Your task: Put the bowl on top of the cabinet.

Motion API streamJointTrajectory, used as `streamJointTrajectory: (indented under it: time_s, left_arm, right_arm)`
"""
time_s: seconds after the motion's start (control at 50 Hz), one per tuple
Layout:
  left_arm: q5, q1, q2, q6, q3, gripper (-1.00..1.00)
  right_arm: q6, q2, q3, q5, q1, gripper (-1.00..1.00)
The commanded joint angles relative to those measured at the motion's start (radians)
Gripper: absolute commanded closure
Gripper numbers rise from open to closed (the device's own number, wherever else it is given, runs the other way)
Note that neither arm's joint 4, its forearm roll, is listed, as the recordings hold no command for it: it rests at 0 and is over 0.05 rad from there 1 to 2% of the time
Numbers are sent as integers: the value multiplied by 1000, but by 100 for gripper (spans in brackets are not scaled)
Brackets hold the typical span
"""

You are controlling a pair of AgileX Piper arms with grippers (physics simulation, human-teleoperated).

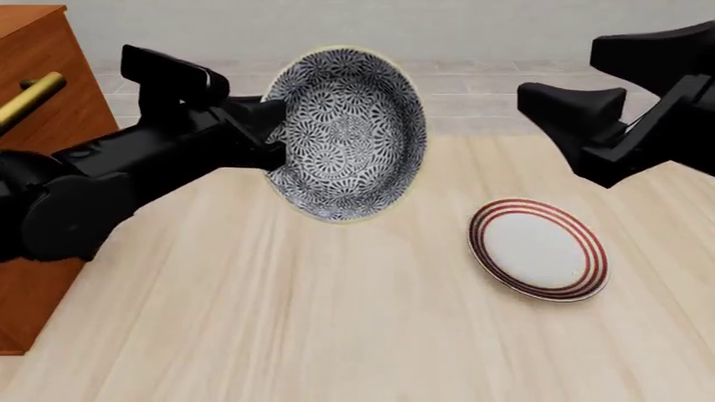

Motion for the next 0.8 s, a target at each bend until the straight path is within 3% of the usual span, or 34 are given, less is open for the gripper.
streamJointTrajectory:
  time_s: [0.02, 0.6, 0.8]
  left_arm:
    - [22, 41, -60, 19, 20, 100]
    - [67, 91, -134, 16, 43, 100]
    - [130, 145, -181, 73, 29, 100]
  right_arm:
    - [8, 40, 10, -34, 20, -100]
    - [7, 20, 15, -26, 23, -100]
    - [-1, 23, 23, -34, 22, -100]
